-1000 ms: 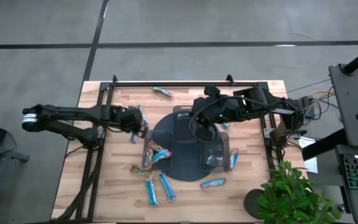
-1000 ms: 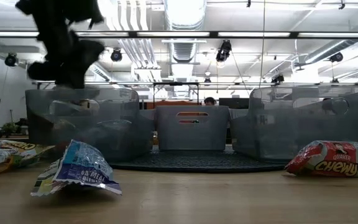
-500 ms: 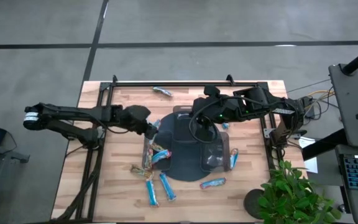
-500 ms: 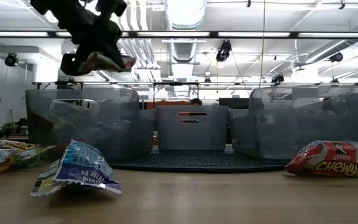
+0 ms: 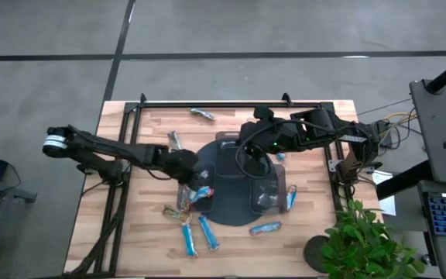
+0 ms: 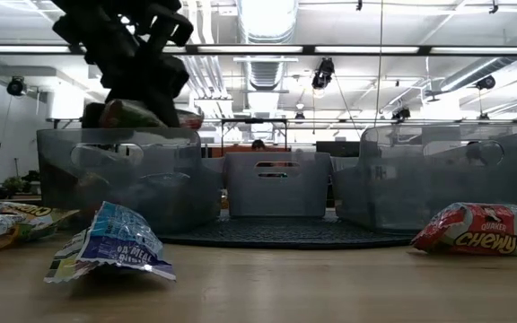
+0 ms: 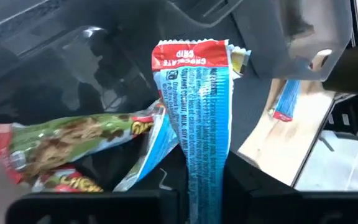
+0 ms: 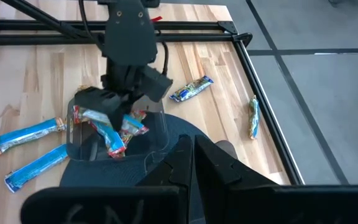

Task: Pick and place Granola Bars by type
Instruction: Put the red granola bar into the bottom left black bin

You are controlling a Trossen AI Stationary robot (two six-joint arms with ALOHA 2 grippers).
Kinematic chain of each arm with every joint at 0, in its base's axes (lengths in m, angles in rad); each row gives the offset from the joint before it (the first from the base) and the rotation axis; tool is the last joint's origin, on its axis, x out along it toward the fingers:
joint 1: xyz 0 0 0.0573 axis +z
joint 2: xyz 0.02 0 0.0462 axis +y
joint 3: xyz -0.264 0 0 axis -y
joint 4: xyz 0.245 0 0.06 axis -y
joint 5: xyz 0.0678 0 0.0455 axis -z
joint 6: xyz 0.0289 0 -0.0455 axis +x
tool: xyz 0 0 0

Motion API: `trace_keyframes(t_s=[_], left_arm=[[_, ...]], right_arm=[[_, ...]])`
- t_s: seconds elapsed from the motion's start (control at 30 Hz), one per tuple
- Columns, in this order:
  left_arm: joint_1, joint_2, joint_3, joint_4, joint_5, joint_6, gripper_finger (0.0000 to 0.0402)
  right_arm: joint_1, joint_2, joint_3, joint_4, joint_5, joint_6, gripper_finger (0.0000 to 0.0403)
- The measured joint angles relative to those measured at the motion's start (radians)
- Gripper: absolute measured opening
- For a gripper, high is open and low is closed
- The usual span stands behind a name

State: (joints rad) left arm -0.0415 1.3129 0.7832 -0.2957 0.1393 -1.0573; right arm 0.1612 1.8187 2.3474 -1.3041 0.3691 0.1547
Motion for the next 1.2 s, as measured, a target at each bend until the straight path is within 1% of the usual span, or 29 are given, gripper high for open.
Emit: trace_keyframes(t_s=[0.17, 0.37, 0.47, 0.6, 0.7, 0.77, 0.87, 1.07, 1.1, 1.2], left_arm=[[-0.002, 0.031, 0.006, 0.006, 0.003, -0.011, 0.0097], [-0.002, 0.037, 0.003, 0.004, 0.014, -0.015, 0.0161], [-0.002, 0.028, 0.005, 0.003, 0.021, -0.001, 0.0174], [-0.002, -0.007, 0.019, 0.002, 0.02, 0.035, 0.0174], [-0.003, -0.05, 0.032, 0.003, 0.007, 0.059, 0.0162], [-0.008, -0.086, 0.049, 0.001, -0.02, 0.08, 0.0144], [-0.019, -0.143, 0.075, 0.005, -0.072, 0.106, 0.0106], [-0.033, -0.235, 0.131, 0.004, -0.14, 0.183, 0.0017], [-0.036, -0.247, 0.142, 0.004, -0.152, 0.198, 0.0009], [-0.043, -0.284, 0.173, 0.003, -0.168, 0.263, 0.0002]], right_arm=[[0.0, 0.0, 0.0, 0.0, -0.001, 0.001, 0.0008], [0.0, 0.0, 0.0, 0.0, -0.001, 0.001, 0.0008], [0.0, 0.0, 0.0, 0.0, -0.002, 0.001, 0.0008], [0.0, 0.0, 0.0, -0.001, -0.003, -0.005, 0.0008], [0.0, 0.0, 0.0, -0.002, -0.006, -0.006, 0.0008], [0.0, 0.0, 0.0, -0.003, -0.01, -0.006, 0.0008], [0.001, 0.0, 0.0, -0.003, -0.015, -0.006, 0.0008], [0.005, 0.0, 0.0, -0.003, -0.089, -0.013, 0.0008], [0.006, 0.0, 0.0, -0.003, -0.104, -0.019, 0.0008], [0.021, 0.0, 0.0, -0.003, -0.141, -0.044, 0.0008]])
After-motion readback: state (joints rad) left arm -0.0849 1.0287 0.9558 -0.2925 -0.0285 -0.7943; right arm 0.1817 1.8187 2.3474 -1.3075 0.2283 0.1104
